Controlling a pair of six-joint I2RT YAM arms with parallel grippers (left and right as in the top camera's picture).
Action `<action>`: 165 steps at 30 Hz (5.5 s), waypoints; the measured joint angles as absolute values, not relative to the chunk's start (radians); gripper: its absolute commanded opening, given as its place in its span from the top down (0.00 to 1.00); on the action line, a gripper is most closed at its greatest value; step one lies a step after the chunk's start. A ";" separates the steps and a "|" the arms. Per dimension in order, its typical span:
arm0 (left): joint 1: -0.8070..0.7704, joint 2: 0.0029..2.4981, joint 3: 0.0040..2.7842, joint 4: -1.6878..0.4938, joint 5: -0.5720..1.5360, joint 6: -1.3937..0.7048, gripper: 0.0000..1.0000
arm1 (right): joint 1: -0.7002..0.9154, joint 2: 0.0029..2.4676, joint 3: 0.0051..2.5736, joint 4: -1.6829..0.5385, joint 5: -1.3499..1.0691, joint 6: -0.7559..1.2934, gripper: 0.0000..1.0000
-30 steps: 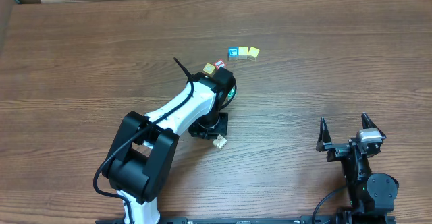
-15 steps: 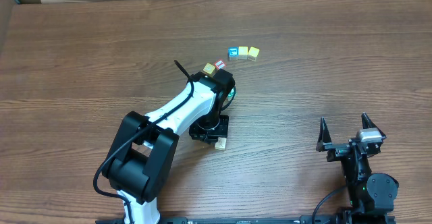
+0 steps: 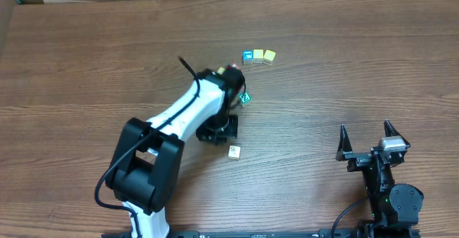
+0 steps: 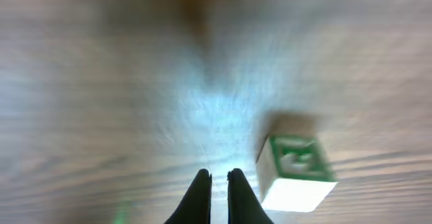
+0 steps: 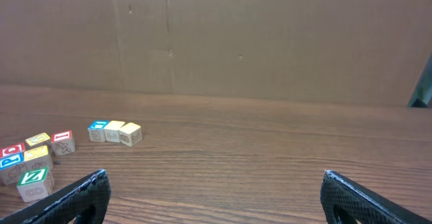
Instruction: Flip 4 blocks
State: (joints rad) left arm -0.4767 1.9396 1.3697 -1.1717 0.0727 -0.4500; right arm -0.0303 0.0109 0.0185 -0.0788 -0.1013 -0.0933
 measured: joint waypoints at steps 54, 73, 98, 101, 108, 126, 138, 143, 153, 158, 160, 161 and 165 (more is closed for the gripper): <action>-0.516 2.159 1.580 -0.835 -0.038 -0.601 0.67 | -0.030 0.011 0.019 -0.079 -0.101 -0.094 0.00; -0.516 2.077 1.563 -0.811 -0.047 -0.514 0.67 | -0.030 0.011 0.019 -0.079 -0.101 -0.094 0.00; -0.516 2.057 1.484 -0.911 -0.095 -0.477 0.83 | -0.030 0.011 0.019 -0.080 -0.101 -0.094 0.00; -0.516 2.031 1.483 -0.991 -0.095 -0.467 0.82 | -0.030 0.011 0.019 -0.079 -0.101 -0.094 0.00; -0.516 1.918 1.483 -1.201 -0.089 -0.460 0.80 | -0.030 0.011 0.019 -0.079 -0.101 -0.094 0.00; -0.516 1.914 1.297 -1.135 0.007 -0.460 0.70 | -0.030 0.011 0.019 -0.079 -0.101 -0.094 0.00; -0.506 1.914 1.299 -1.155 0.038 -0.461 0.65 | -0.030 0.011 0.019 -0.079 -0.101 -0.094 0.00; -0.472 1.911 1.338 -1.202 0.030 -0.460 0.78 | -0.030 0.011 0.019 -0.079 -0.101 -0.094 0.00; -0.412 1.849 1.315 -1.262 0.010 -0.457 0.96 | -0.030 0.011 0.019 -0.079 -0.101 -0.094 0.00; -0.412 1.849 1.190 -1.182 0.010 -0.465 0.96 | -0.030 0.011 0.019 -0.079 -0.101 -0.094 0.00; -0.412 1.849 1.163 -1.169 0.010 -0.468 0.96 | -0.030 0.011 0.019 -0.080 -0.101 -0.094 0.00; -0.412 1.849 1.150 -1.155 0.010 -0.469 0.96 | -0.030 0.011 0.019 -0.079 -0.101 -0.094 0.00; -0.412 1.849 1.124 -1.074 0.011 -0.472 0.96 | -0.030 0.011 0.019 -0.079 -0.101 -0.094 0.00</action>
State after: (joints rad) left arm -0.4122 1.8492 1.1244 -1.0740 0.0113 -0.4717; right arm -0.0299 0.0109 0.0185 -0.0792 -0.1009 -0.0937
